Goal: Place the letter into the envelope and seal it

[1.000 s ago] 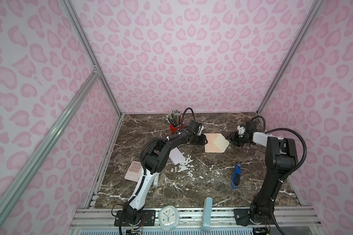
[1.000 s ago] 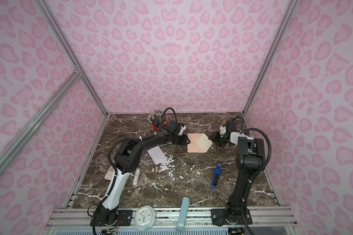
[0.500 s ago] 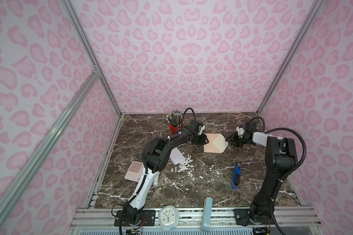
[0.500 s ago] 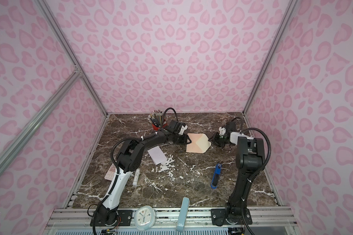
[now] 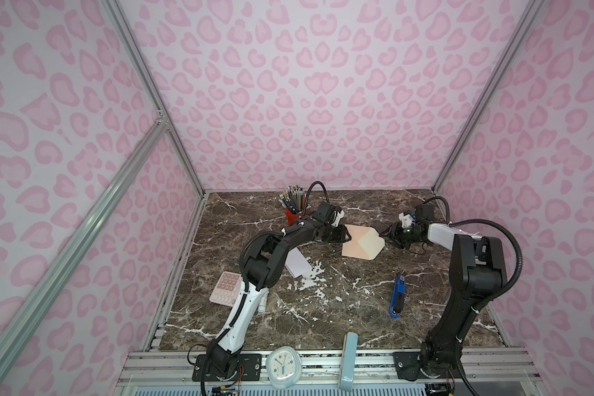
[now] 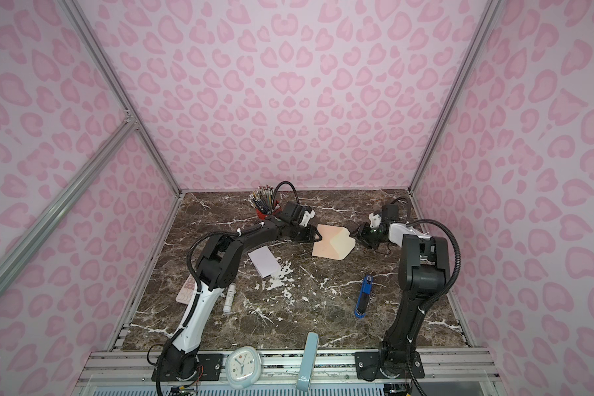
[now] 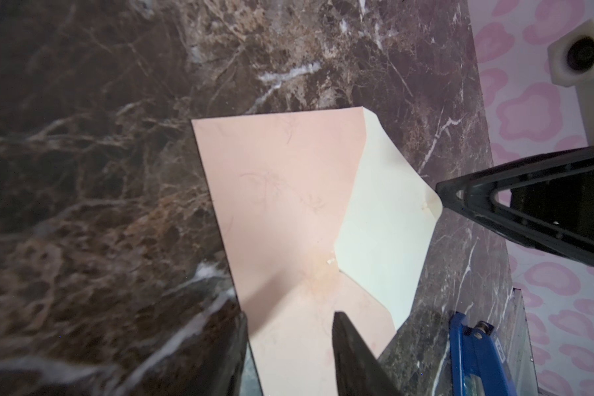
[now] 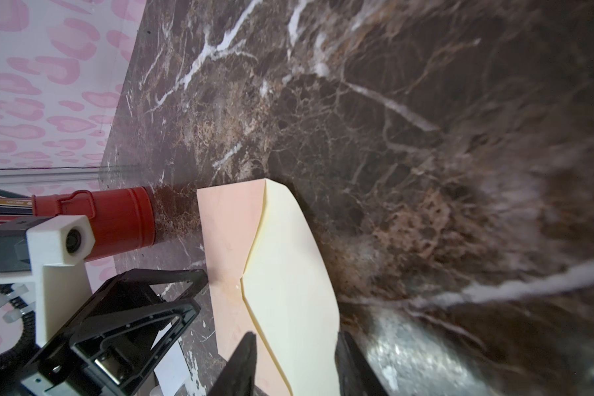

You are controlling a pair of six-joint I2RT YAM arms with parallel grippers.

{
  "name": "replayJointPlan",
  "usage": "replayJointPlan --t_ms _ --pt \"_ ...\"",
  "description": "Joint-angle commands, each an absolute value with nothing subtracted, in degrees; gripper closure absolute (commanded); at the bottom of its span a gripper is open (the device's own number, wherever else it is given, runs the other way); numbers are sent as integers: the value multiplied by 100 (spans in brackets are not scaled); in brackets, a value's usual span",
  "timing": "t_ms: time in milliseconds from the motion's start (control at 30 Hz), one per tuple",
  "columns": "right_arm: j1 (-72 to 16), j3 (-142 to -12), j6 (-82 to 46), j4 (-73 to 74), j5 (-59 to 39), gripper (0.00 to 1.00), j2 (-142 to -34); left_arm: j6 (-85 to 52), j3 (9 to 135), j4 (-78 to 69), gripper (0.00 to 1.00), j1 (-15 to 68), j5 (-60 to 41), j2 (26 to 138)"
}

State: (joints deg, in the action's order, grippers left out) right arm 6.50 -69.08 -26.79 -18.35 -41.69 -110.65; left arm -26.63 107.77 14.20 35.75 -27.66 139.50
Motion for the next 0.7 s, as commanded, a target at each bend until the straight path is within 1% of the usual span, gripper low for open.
replayJointPlan --t_ms 0,100,333,567,667 --pt "659 -6878 -2639 -2050 -3883 57 -11048 -2637 10767 1889 56 3560 -2572 14067" --pt "667 -6937 -2581 -2168 -3682 58 -11097 -2645 10774 1889 56 3560 -2592 14071" --pt "660 -6934 -2506 -2248 -3441 67 -11254 -2648 10789 1887 56 3560 -2633 14094" --pt "659 -6948 -2496 -2223 -3462 85 -11320 -2637 10809 1875 57 3560 -2660 14124" --pt "653 -6978 -2487 -2223 -3480 89 -11307 -2650 10837 1865 57 3558 -2687 14142"
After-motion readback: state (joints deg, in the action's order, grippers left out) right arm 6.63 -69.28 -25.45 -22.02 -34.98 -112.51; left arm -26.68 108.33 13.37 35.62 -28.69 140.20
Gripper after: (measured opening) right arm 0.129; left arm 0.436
